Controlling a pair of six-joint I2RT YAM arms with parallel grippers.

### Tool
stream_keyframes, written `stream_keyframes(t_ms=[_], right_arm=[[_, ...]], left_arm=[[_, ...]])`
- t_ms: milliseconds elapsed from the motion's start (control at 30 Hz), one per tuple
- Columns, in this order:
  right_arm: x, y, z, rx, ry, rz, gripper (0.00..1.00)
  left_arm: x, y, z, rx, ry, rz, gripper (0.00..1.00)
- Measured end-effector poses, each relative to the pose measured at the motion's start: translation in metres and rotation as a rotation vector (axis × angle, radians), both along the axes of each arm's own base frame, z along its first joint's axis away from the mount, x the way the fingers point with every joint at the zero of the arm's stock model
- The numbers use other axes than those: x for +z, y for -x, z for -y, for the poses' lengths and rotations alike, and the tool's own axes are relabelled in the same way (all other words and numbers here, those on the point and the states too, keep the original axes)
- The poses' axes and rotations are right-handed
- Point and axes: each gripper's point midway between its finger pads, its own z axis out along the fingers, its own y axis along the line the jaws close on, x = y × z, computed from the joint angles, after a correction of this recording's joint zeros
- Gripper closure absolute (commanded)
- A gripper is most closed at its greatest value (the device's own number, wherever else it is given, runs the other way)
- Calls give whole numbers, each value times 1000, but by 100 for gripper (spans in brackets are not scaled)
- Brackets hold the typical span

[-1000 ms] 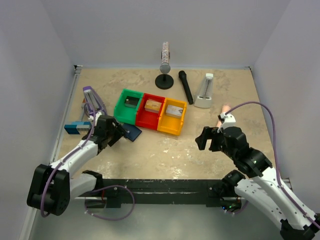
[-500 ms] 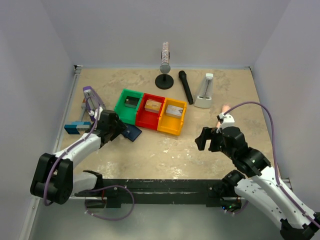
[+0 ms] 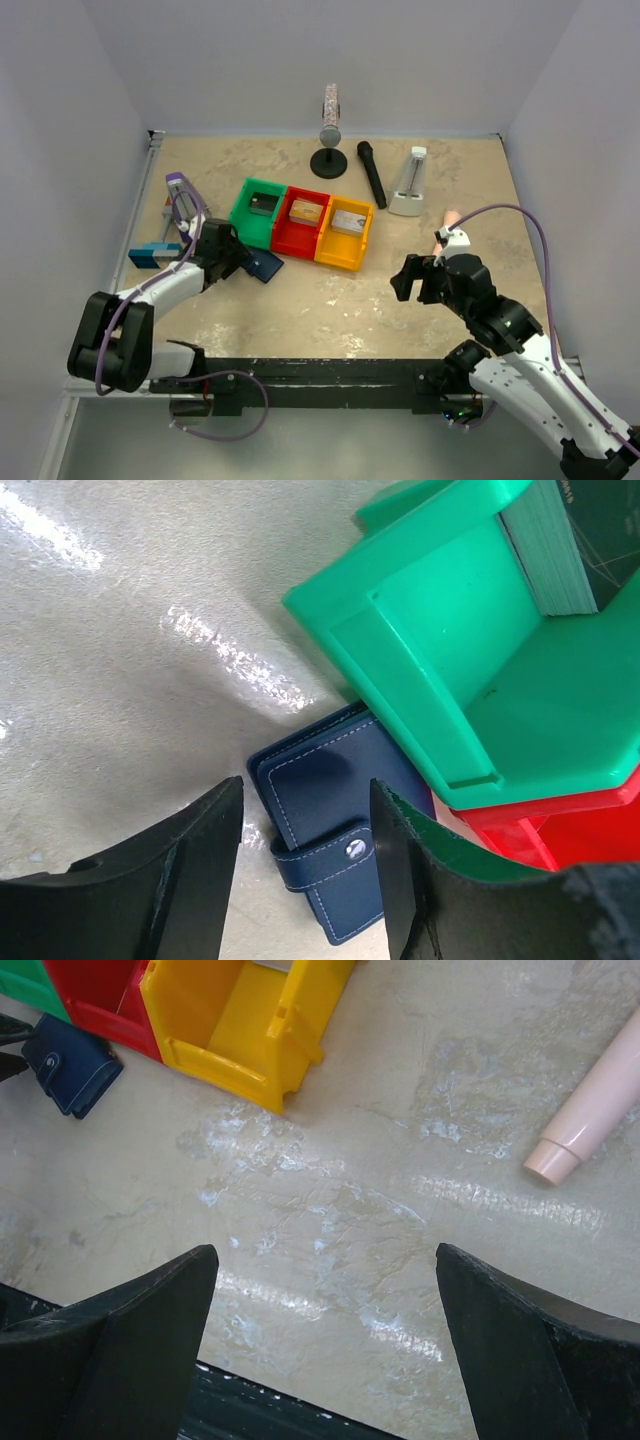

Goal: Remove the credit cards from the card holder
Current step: Move the card holder to the center of the board.

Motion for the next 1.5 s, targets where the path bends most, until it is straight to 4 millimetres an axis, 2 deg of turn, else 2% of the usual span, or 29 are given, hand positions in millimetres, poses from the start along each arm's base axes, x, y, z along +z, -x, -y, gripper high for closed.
stream_keyframes(t_ms=[133, 733, 933, 1233, 1500], right_arm=[[0, 0, 0, 0, 0, 1, 5], [3, 3, 2, 0, -10, 15, 5], [3, 5, 3, 0, -12, 16, 5], [-3, 9, 0, 23, -15, -6, 5], [-5, 22, -24, 170, -75, -35, 7]], left_arm=[[-5, 1, -1, 3, -4, -14, 46], [-9, 0, 2, -29, -1, -23, 84], [-7, 8, 6, -43, 14, 5, 100], [-3, 33, 15, -91, 53, 43, 100], [6, 65, 36, -184, 114, 107, 100]])
